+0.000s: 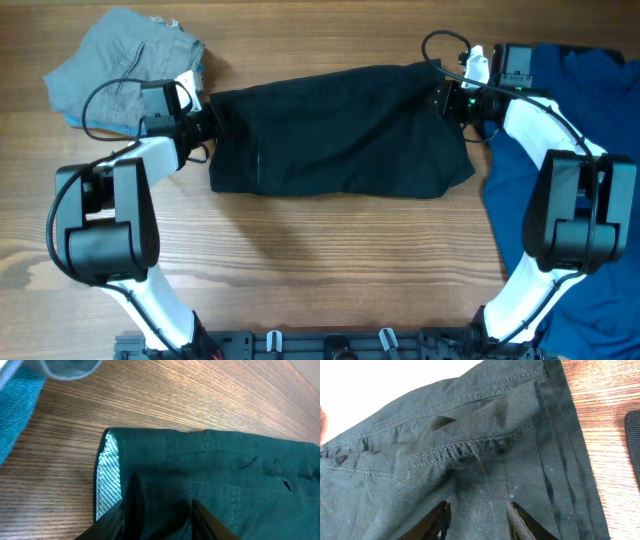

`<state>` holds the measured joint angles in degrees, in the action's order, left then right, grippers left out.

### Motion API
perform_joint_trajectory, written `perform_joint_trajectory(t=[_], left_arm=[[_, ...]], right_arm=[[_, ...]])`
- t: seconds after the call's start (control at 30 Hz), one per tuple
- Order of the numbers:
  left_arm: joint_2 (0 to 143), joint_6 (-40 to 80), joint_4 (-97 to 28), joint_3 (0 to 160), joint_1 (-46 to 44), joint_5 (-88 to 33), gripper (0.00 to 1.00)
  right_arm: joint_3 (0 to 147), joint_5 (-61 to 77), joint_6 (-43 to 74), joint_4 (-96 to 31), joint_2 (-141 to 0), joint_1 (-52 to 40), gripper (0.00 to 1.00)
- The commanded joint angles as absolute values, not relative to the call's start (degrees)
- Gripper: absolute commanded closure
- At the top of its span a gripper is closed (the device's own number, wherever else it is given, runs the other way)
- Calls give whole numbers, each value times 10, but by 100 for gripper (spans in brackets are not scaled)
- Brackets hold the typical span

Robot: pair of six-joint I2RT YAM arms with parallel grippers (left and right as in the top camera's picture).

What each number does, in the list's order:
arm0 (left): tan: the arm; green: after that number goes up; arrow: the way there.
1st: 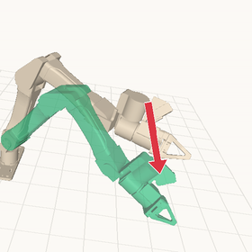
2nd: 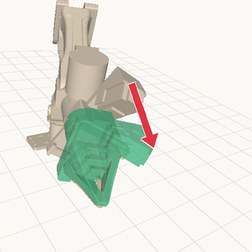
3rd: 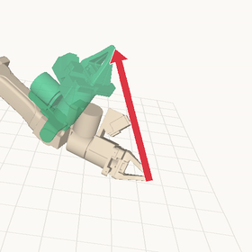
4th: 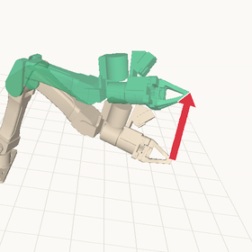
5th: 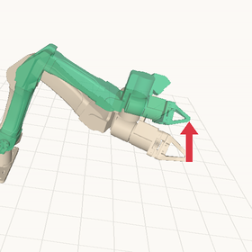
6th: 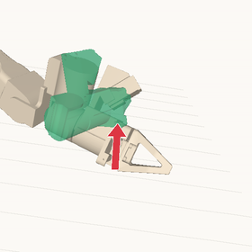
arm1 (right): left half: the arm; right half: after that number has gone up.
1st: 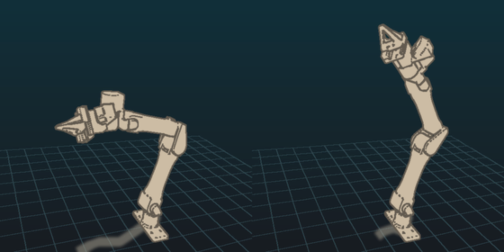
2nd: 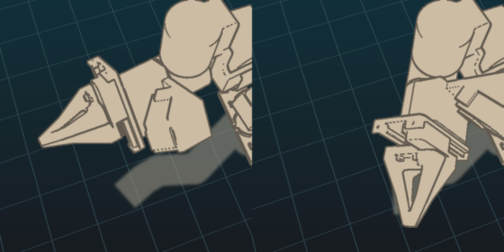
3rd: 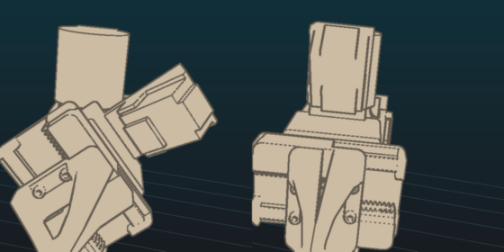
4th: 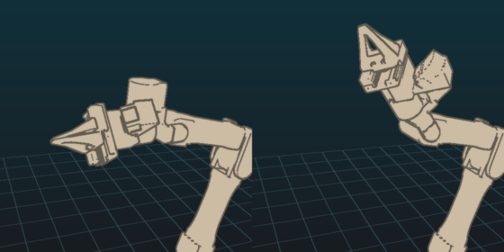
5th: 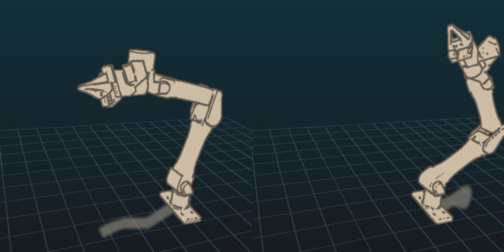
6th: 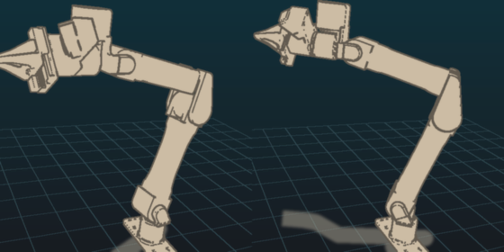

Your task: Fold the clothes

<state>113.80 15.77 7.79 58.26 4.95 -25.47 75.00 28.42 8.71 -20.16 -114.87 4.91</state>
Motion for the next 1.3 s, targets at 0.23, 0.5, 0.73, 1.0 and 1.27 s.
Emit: perform_joint_trajectory(t=[0.23,0.5,0.73,1.0,1.27], left_arm=[[1082,153,63,593,81,-274,54],[1138,152,57,593,55,-274,55],[1138,153,56,593,46,-274,64],[1134,155,67,593,64,-268,96],[1118,177,97,593,81,-290,96]], right_arm=[[756,281,81,-201,-1150,49,60],[756,281,81,-203,-1150,49,60],[756,281,81,-202,-1150,49,60],[756,210,80,-162,-1150,49,72],[755,200,75,-53,-1169,43,31]])
